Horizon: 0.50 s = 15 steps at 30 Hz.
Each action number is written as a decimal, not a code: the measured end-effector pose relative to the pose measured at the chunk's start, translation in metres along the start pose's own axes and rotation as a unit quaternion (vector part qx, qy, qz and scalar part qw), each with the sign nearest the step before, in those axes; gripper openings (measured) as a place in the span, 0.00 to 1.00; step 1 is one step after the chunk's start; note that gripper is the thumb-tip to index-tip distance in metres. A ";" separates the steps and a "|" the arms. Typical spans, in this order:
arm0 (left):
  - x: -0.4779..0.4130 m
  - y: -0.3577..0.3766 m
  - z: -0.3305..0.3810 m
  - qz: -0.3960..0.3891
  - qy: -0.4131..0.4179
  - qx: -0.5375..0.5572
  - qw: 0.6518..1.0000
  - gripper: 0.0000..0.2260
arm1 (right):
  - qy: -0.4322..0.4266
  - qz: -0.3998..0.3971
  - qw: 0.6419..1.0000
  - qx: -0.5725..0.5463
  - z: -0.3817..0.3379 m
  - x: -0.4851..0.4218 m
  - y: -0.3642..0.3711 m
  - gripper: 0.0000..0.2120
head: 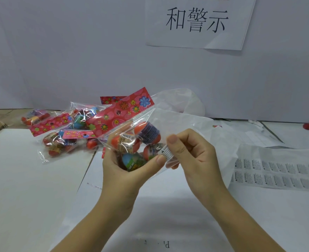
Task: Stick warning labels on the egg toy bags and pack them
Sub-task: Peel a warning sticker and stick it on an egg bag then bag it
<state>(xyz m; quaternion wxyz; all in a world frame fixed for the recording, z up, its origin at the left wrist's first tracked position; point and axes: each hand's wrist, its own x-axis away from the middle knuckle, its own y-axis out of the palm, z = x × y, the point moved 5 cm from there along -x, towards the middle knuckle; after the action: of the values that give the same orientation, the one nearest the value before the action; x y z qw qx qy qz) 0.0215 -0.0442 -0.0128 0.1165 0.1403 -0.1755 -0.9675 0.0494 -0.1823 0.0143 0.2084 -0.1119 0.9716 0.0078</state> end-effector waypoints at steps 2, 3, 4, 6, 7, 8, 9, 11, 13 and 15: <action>-0.001 0.000 -0.002 0.004 -0.042 -0.008 0.999 0.31 | 0.017 0.007 1.000 0.004 0.004 -0.001 -0.001 0.10; -0.002 0.000 -0.003 -0.002 -0.068 -0.010 0.998 0.30 | 0.033 0.010 0.999 0.008 0.007 -0.002 -0.002 0.11; -0.003 0.001 -0.004 -0.013 -0.093 -0.006 0.996 0.30 | 0.056 0.009 0.998 0.010 0.010 -0.003 -0.003 0.13; -0.006 0.001 -0.004 -0.028 -0.126 -0.004 0.992 0.29 | 0.111 -0.013 0.994 0.001 0.017 -0.005 -0.003 0.15; -0.007 0.000 -0.003 -0.027 -0.135 -0.008 0.990 0.29 | 0.139 -0.033 0.990 0.001 0.020 -0.005 -0.002 0.18; -0.008 0.000 -0.002 -0.020 -0.140 -0.010 0.990 0.29 | 0.161 -0.052 0.986 0.007 0.023 -0.005 0.000 0.22; -0.010 -0.001 -0.002 -0.009 -0.143 -0.010 0.990 0.28 | 0.174 -0.064 0.983 0.012 0.025 -0.004 0.002 0.25; -0.013 -0.005 -0.001 0.028 -0.144 0.003 0.989 0.23 | 0.185 -0.067 0.980 -0.015 0.027 -0.004 0.005 0.23; -0.015 -0.009 0.001 0.069 -0.139 0.034 0.987 0.19 | 0.198 -0.064 0.976 -0.060 0.029 -0.004 0.005 0.22; -0.015 -0.012 0.002 0.093 -0.136 0.063 0.984 0.16 | 0.207 -0.071 0.972 -0.088 0.030 -0.004 0.006 0.20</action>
<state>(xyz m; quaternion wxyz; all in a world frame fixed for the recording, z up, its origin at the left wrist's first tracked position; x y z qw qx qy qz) 0.0328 -0.0285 -0.0126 0.1718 -0.0024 -0.2625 -0.9495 0.0636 -0.1740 -0.0117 -0.0081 -0.1976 0.9787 0.0550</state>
